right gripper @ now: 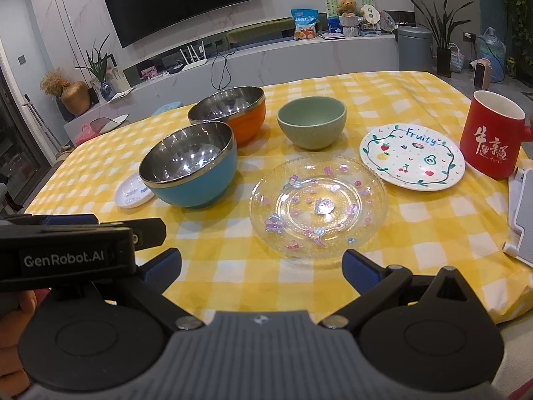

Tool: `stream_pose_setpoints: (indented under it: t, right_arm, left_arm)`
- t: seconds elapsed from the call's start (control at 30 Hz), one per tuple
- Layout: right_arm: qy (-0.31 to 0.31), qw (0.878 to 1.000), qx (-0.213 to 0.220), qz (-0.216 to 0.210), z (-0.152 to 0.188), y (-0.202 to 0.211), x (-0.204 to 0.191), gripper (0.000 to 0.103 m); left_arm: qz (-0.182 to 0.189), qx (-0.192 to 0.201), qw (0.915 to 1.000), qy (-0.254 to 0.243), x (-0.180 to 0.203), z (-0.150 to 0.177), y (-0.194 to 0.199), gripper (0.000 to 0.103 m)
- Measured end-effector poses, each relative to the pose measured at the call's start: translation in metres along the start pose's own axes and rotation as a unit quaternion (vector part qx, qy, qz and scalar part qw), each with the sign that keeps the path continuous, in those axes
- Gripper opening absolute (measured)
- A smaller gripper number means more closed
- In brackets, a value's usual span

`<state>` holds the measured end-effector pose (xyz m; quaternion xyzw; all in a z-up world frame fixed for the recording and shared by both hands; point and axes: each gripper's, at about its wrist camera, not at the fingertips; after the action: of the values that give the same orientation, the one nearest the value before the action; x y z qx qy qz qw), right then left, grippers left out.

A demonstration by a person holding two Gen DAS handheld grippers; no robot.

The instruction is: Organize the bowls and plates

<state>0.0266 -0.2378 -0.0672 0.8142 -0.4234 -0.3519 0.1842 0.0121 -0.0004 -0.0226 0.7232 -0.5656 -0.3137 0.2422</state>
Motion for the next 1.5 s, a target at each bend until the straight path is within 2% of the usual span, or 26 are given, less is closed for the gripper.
stream_pose_setpoints:
  t: [0.77, 1.07, 1.23, 1.37, 1.5]
  right_arm:
    - [-0.009, 1.0, -0.014, 0.002, 0.002, -0.004, 0.001, 0.1]
    - [-0.039, 0.999, 0.005, -0.01, -0.002, 0.004, 0.007, 0.1]
    - [-0.041, 0.998, 0.035, -0.026, -0.022, 0.019, 0.007, 0.1]
    - [-0.06, 0.996, 0.025, -0.055, -0.05, 0.017, 0.007, 0.1]
    - [-0.088, 0.991, 0.035, -0.091, -0.073, 0.008, 0.009, 0.1]
  left_arm:
    - [-0.001, -0.012, 0.9999, -0.002, -0.002, 0.0, -0.005, 0.097]
    - [-0.008, 0.011, 0.9997, 0.021, -0.009, -0.006, 0.003, 0.097]
    - [-0.014, 0.012, 0.9979, 0.062, -0.035, -0.027, 0.007, 0.097]
    - [-0.018, 0.016, 0.9963, 0.082, -0.054, -0.055, 0.003, 0.097]
    - [-0.018, 0.004, 0.9933, 0.114, -0.068, -0.071, -0.01, 0.097]
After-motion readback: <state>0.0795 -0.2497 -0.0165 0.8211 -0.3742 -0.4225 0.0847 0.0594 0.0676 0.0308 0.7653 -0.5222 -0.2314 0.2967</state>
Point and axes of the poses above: each gripper's, at about its wrist camera, not at the fingertips, and y roughly against the way its jaws point, x to its right, z to its underside, and after that the axes turned 14 degrees about -z, right-handed
